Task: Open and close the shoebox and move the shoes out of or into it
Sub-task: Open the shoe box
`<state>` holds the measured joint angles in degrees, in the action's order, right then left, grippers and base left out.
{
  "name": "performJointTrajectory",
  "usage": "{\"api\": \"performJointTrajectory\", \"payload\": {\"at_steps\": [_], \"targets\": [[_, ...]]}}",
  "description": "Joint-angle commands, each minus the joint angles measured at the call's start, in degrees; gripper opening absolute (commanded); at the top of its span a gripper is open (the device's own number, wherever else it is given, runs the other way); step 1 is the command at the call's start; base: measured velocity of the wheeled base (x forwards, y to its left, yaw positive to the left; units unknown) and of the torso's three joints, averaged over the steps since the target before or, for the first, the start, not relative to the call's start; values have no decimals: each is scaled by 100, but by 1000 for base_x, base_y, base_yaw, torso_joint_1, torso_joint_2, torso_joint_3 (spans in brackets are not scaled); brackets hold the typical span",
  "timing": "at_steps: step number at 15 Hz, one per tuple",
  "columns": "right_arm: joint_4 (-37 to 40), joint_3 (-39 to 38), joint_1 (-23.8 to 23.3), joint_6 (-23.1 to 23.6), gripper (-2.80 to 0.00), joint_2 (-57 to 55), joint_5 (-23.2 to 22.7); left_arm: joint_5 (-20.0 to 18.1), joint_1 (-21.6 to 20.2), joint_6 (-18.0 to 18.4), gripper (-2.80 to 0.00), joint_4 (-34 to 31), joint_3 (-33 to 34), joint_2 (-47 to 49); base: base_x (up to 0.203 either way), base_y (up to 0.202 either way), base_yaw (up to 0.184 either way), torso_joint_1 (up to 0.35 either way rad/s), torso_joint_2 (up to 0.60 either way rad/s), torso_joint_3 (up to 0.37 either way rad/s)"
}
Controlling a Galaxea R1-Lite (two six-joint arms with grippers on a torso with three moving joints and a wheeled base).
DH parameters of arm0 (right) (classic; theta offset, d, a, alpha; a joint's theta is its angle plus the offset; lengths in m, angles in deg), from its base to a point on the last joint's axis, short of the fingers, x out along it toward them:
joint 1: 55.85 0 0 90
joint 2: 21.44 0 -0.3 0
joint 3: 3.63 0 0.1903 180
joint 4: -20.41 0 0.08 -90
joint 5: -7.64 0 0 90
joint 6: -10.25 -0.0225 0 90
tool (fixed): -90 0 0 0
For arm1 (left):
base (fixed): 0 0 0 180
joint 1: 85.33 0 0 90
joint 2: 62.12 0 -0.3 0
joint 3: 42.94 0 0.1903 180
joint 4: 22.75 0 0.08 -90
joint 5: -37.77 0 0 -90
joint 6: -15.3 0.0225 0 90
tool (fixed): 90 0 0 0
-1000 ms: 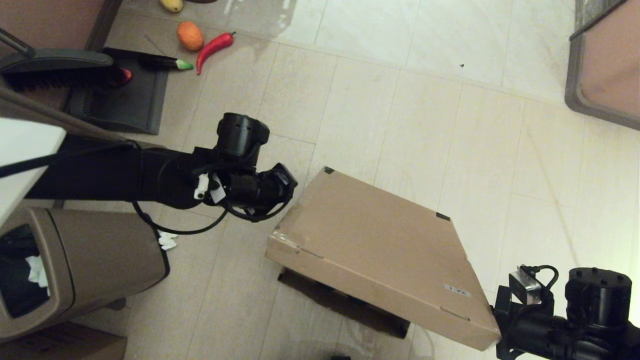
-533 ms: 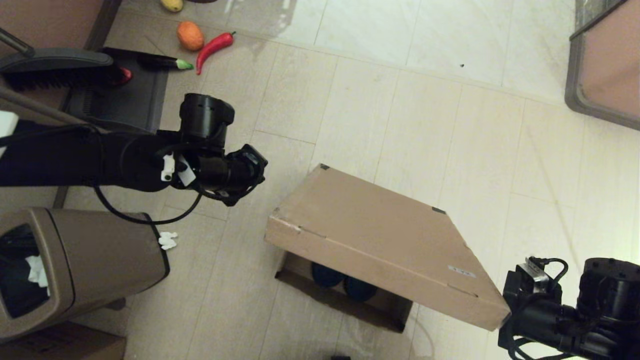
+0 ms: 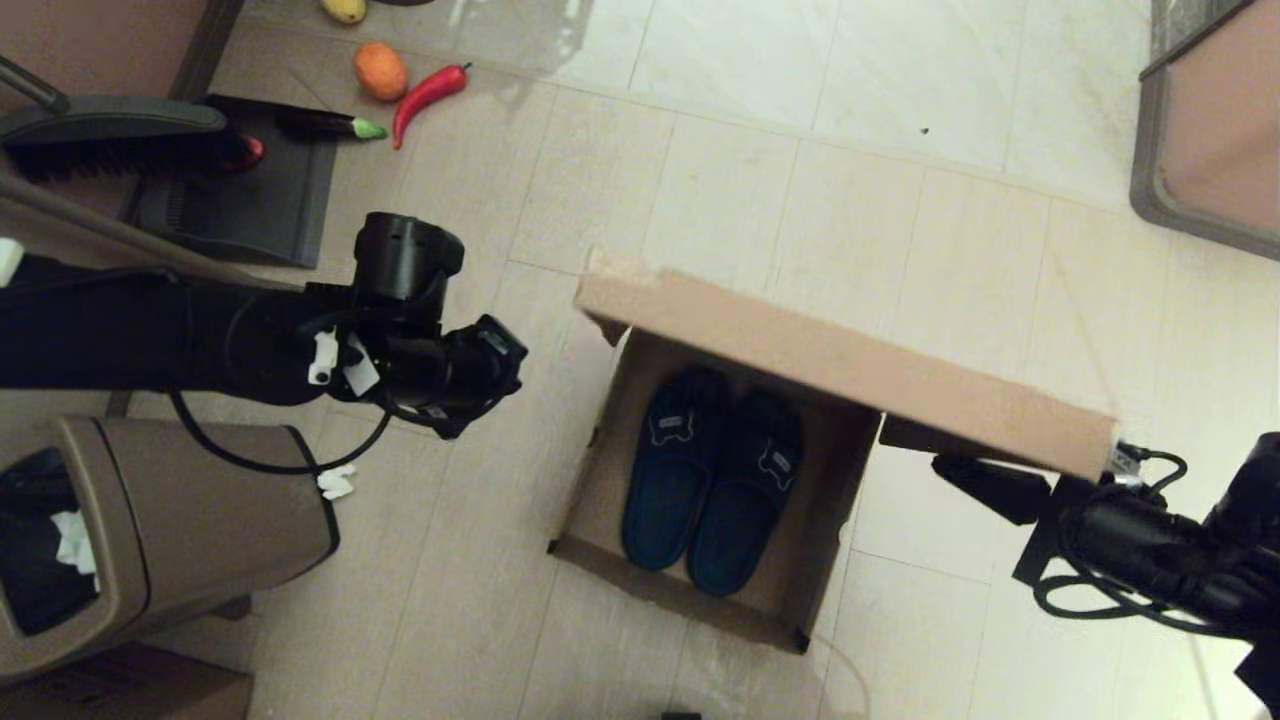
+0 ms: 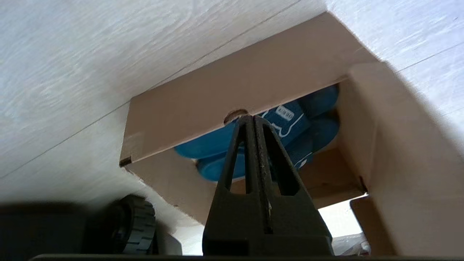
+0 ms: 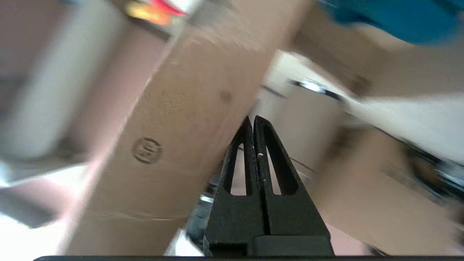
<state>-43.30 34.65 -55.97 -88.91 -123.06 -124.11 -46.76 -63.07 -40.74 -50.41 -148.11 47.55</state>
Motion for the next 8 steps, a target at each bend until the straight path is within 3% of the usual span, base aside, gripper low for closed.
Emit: {"api": "performJointTrajectory", "payload": {"at_steps": [1,4,6,8], "targets": [[-4,567,-217,-293,-280,37,-63,6,42,-30,-280,-1,32,2,0,0,0,0,0,0],[480,1619,-408,-392,-280,-241,-112,18,147,24,-280,-31,50,-16,0,0,0,0,0,0],[575,1859,-436,140,-280,-345,-92,88,464,229,-280,-314,118,-56,0,0,0,0,0,0],[657,1758,-435,978,-280,-227,-90,340,1070,672,-280,-544,389,-78,0,0,0,0,0,0]]}}
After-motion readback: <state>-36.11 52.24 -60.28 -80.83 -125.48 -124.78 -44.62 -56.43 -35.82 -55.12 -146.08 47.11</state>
